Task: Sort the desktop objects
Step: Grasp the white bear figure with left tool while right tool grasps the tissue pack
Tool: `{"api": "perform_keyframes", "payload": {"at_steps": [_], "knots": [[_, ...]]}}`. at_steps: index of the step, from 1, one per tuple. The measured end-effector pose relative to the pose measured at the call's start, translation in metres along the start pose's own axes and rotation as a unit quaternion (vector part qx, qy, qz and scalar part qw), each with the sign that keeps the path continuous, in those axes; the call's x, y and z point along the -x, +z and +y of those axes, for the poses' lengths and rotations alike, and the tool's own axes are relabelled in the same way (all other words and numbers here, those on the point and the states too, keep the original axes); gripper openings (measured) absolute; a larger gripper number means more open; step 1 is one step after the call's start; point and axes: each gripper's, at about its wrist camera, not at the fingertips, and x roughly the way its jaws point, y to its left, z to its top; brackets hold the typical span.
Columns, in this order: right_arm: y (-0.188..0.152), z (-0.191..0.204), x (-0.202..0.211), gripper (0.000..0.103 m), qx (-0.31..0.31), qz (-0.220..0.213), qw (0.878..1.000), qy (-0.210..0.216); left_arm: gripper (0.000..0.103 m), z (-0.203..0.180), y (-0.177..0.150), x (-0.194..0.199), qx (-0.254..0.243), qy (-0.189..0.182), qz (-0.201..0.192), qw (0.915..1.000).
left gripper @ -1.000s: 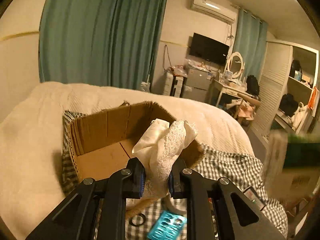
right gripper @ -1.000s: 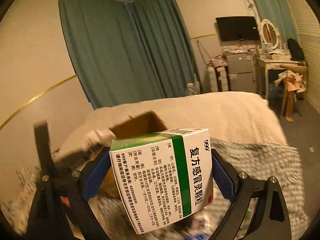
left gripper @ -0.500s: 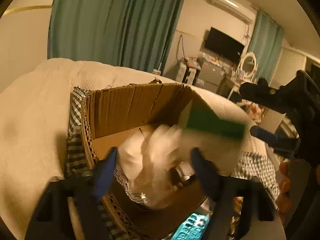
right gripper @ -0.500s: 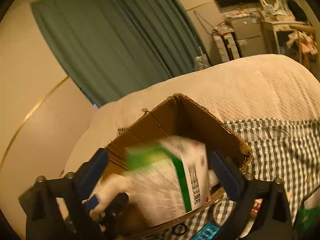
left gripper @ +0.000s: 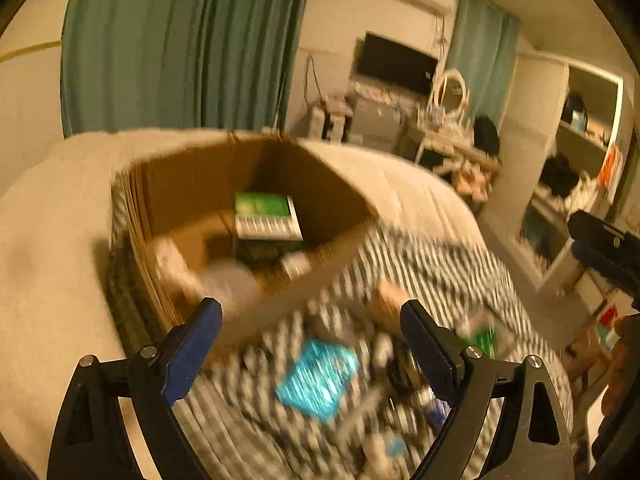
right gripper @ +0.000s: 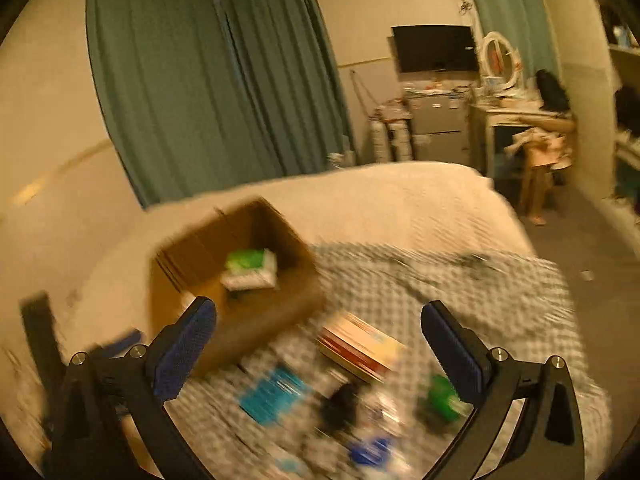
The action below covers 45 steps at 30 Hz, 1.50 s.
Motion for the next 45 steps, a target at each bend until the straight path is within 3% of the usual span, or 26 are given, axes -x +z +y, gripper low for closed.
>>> {"api": "perform_keyframes", "payload": {"at_steps": [3, 6, 8, 10, 14, 21, 27, 32, 36, 38, 40, 42, 45], "knots": [[-0.041, -0.028, 0.01, 0.103, 0.014, 0.01, 0.999, -0.039, 0.093, -0.022, -0.05, -0.004, 0.002, 0.005, 0.044, 0.999], [-0.067, -0.039, 0.008, 0.103, 0.014, 0.022, 0.999, -0.041, 0.093, -0.046, -0.084, -0.012, -0.022, 0.016, 0.091, 0.9955], [-0.099, -0.04, -0.001, 0.103, 0.02, 0.052, 0.998, -0.04, 0.093, -0.057, -0.1, -0.017, -0.021, 0.029, 0.106, 0.9937], [-0.107, -0.035, -0.009, 0.103, 0.029, 0.065, 0.997, -0.014, 0.093, -0.06, -0.118, -0.022, -0.002, 0.036, 0.113, 0.9929], [-0.119, -0.025, -0.026, 0.103, 0.065, 0.084, 0.994, -0.009, 0.093, -0.066, -0.15, -0.046, 0.013, 0.053, 0.15, 0.9872], [-0.141, -0.033, -0.075, 0.1, 0.077, 0.148, 0.986, 0.019, 0.093, -0.07, -0.154, -0.066, -0.002, 0.08, 0.142, 0.9866], [-0.155, -0.037, -0.106, 0.095, 0.092, 0.19, 0.977, 0.009, 0.091, -0.063, -0.158, -0.089, 0.011, 0.082, 0.173, 0.9814], [-0.158, -0.037, -0.123, 0.075, 0.088, 0.212, 0.973, 0.023, 0.077, -0.063, -0.158, -0.094, 0.004, 0.087, 0.17, 0.9816], [-0.164, -0.031, -0.129, 0.06, 0.097, 0.223, 0.969, 0.039, 0.052, -0.067, -0.156, -0.09, -0.009, 0.083, 0.16, 0.9836], [-0.167, -0.031, -0.129, 0.057, 0.098, 0.23, 0.967, 0.037, 0.05, -0.069, -0.155, -0.09, -0.019, 0.084, 0.158, 0.9837], [-0.17, -0.025, -0.126, 0.034, 0.118, 0.233, 0.965, 0.028, 0.045, -0.071, -0.155, -0.086, -0.028, 0.085, 0.153, 0.9842], [-0.172, -0.019, -0.12, 0.022, 0.137, 0.232, 0.963, 0.014, 0.045, -0.072, -0.156, -0.081, -0.031, 0.084, 0.149, 0.9848], [-0.171, -0.018, -0.108, 0.019, 0.128, 0.227, 0.965, 0.01, 0.045, -0.069, -0.154, -0.07, -0.024, 0.079, 0.141, 0.9866]]}}
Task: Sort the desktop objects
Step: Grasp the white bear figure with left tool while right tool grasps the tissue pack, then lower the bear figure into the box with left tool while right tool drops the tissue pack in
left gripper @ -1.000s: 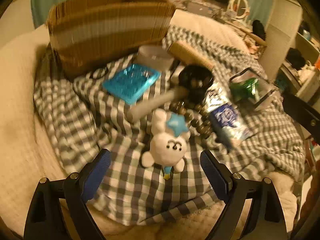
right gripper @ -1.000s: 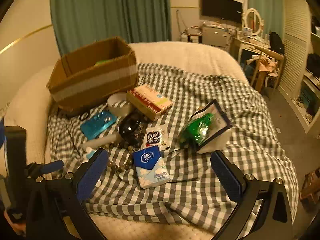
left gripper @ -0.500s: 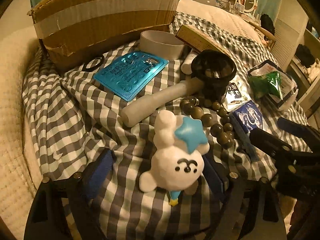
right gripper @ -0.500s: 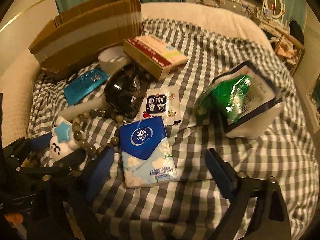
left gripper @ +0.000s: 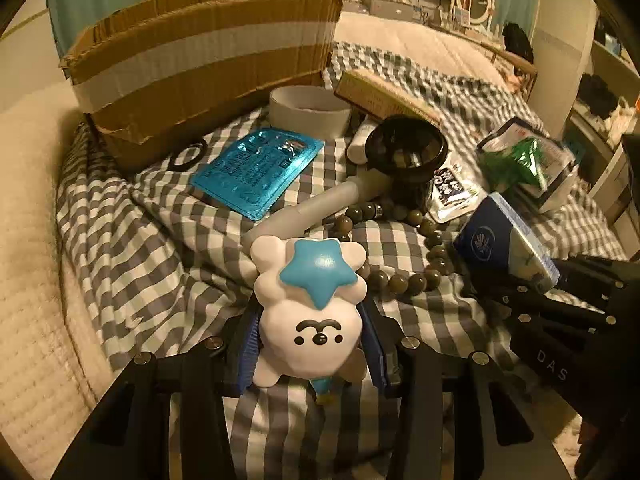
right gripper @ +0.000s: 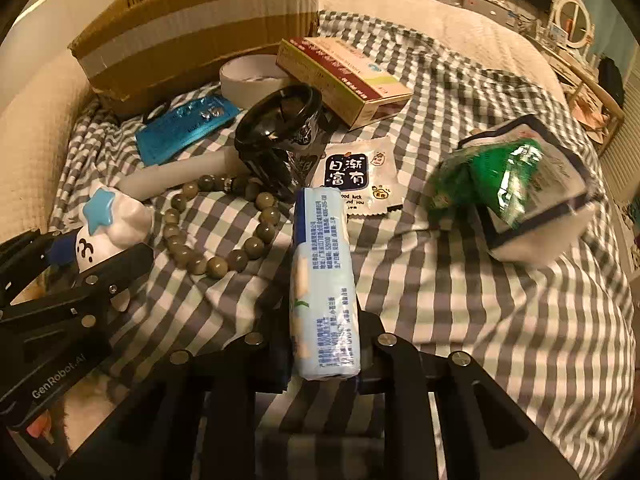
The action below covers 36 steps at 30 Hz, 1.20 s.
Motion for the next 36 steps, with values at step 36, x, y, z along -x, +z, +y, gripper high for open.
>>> {"api": "perform_keyframes", "payload": {"at_steps": [36], "knots": [[0.127, 0.041, 0.263, 0.019, -0.076, -0.218, 0.969, 0.087, 0.045, 0.095, 0.14, 0.236, 0.0, -0.04, -0.222, 0.9743]]}}
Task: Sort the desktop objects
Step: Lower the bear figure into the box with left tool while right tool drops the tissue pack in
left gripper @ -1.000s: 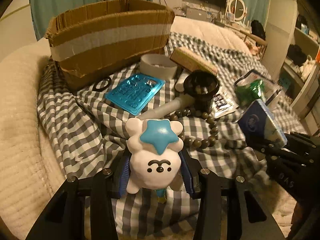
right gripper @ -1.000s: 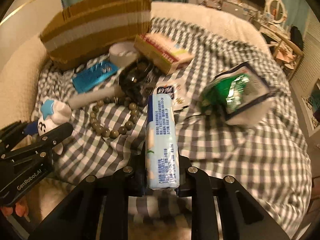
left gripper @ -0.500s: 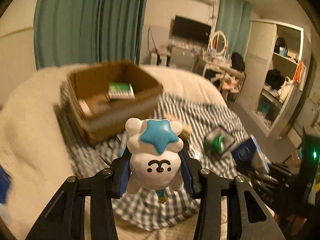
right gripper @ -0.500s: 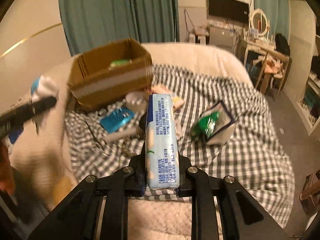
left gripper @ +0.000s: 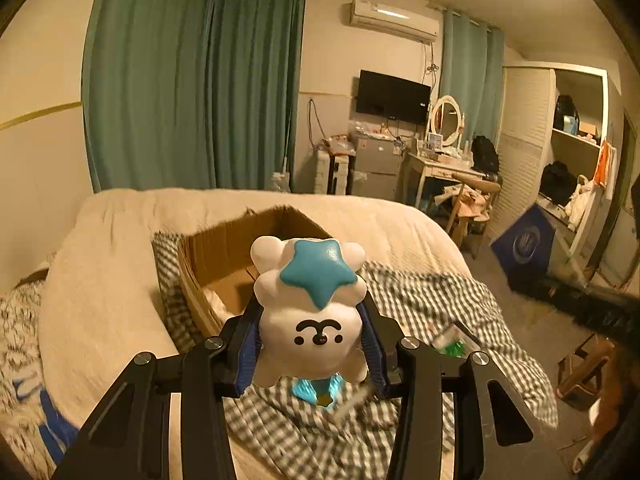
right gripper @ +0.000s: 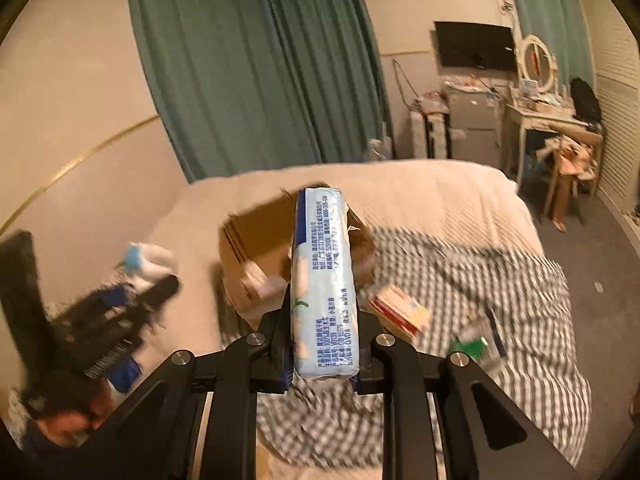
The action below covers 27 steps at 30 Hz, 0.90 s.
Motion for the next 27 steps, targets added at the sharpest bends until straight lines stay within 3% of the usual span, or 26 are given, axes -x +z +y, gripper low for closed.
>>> {"api": "perform_keyframes", "payload": {"at_steps": [6, 12, 15, 17, 18, 19, 20, 21, 22, 24, 27], "knots": [[0.035, 0.0, -0.061, 0.019, -0.007, -0.002, 0.999, 0.049, 0.046, 0.046, 0.018, -0.062, 0.057, 0.003, -0.002, 0.9984], [0.055, 0.006, -0.183, 0.019, 0.0, 0.046, 0.996, 0.08, 0.045, 0.091, -0.004, -0.158, 0.094, 0.02, 0.022, 0.9951], [0.054, 0.012, -0.245, 0.021, 0.005, 0.069, 0.993, 0.092, 0.046, 0.099, -0.017, -0.19, 0.079, -0.014, 0.049, 0.9956], [0.053, 0.013, -0.278, 0.023, 0.005, 0.068, 0.993, 0.093, 0.047, 0.105, -0.016, -0.204, 0.065, 0.011, 0.044, 0.9968], [0.051, 0.012, -0.29, 0.042, -0.001, 0.071, 0.993, 0.093, 0.049, 0.106, -0.017, -0.207, 0.066, 0.012, 0.043, 0.9968], [0.051, 0.011, -0.302, 0.074, -0.01, 0.074, 0.993, 0.09, 0.059, 0.11, -0.017, -0.209, 0.072, 0.002, 0.041, 0.9965], [0.05, 0.008, -0.31, 0.083, -0.023, 0.072, 0.994, 0.083, 0.07, 0.114, -0.02, -0.209, 0.084, -0.008, 0.037, 0.9958], [0.049, 0.005, -0.312, 0.084, -0.036, 0.064, 0.994, 0.078, 0.092, 0.116, -0.023, -0.207, 0.092, -0.001, 0.034, 0.9952], [0.049, 0.001, -0.312, 0.084, -0.046, 0.055, 0.994, 0.08, 0.102, 0.117, -0.024, -0.204, 0.099, 0.013, 0.024, 0.9947], [0.047, -0.005, -0.302, 0.084, -0.058, 0.043, 0.994, 0.078, 0.102, 0.117, -0.025, -0.196, 0.106, 0.039, 0.009, 0.9936], [0.047, -0.016, -0.265, 0.084, -0.055, 0.032, 0.996, 0.063, 0.102, 0.114, -0.024, -0.178, 0.099, 0.038, 0.003, 0.9944]]}}
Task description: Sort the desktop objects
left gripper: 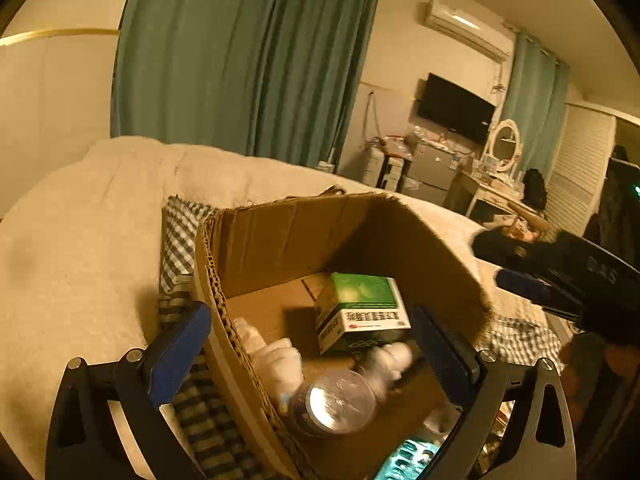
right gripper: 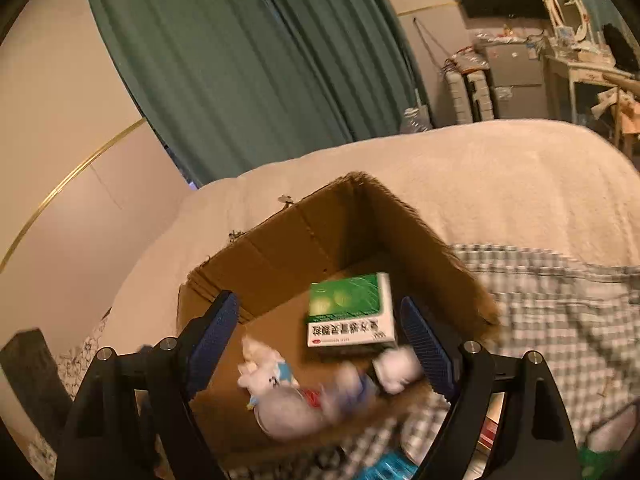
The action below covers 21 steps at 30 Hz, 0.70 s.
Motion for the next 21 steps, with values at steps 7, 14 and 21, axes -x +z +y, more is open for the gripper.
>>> {"api": "perform_keyframes", "payload": {"at_steps": [7, 14, 21], "knots": [[-0.023, -0.023, 0.136, 0.084, 0.031, -0.039, 0.995, -0.086, 0.103, -0.035, -0.016, 0.048, -0.033, -0.034, -0.002, 0.9989], [-0.085, -0.093, 0.216, 0.085, 0.016, -0.045, 0.983, -0.177, 0.103, -0.092, -0.072, 0.056, -0.048, -0.07, 0.046, 0.9954], [-0.142, -0.159, 0.211, 0.087, 0.013, -0.012, 0.979, -0.204, 0.103, -0.16, -0.13, 0.036, -0.135, -0.104, 0.101, 0.9802]]}}
